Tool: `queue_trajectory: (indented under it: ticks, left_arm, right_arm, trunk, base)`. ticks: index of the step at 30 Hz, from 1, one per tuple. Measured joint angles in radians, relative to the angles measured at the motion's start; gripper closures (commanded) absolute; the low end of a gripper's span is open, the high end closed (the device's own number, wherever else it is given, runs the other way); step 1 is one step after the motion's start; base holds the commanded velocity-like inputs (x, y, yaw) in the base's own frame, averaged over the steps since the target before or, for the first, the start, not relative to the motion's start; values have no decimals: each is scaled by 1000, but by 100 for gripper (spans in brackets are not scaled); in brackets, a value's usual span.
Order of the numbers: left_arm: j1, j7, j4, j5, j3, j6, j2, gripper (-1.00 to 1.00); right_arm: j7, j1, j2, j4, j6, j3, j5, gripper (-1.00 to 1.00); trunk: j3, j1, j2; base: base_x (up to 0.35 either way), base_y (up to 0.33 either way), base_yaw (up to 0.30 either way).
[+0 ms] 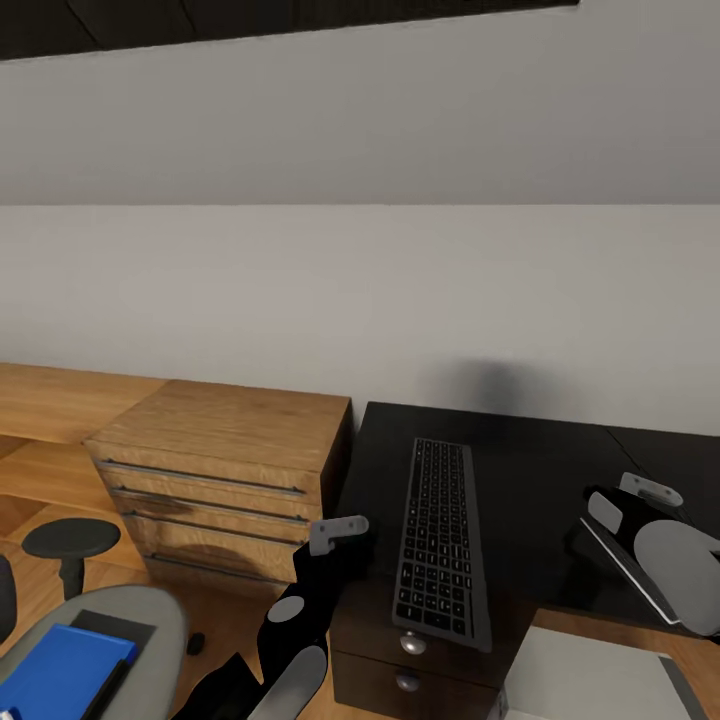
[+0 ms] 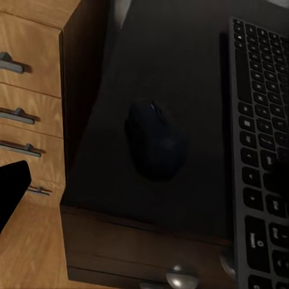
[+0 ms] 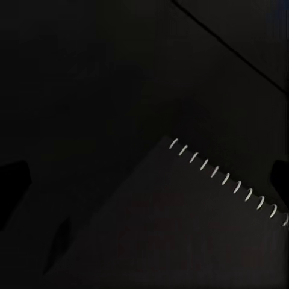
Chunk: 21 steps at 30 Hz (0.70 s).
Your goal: In the bedroom, organize the workspace by keeping the computer under the desk, ensuring the monitor is on the desk, placing the keyboard on the desk next to the monitor, placing the mouse on the desk next to the keyboard, moving the folder from the swivel chair onto the desk next to the mouse, stacking the notebook on top of the folder with the pen on top of the notebook, and positioning the swivel chair next to the desk.
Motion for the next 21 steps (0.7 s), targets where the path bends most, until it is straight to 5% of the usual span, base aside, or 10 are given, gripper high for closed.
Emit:
queue_trajectory:
  ticks: [5,21]
  left_arm:
    - [0,-1,0,0,0,0,0,-100]
    - [0,-3,0,0,1,0,1,-100]
  right_arm:
    - [1,0,0,0,0,-1,-1,-100]
    - [32,0,-20,1,-5,-15,-14,-100]
  trunk:
    - [16,-19,35]
    - [16,-19,35]
  base:
    - [0,0,0]
    - [2,0,0]
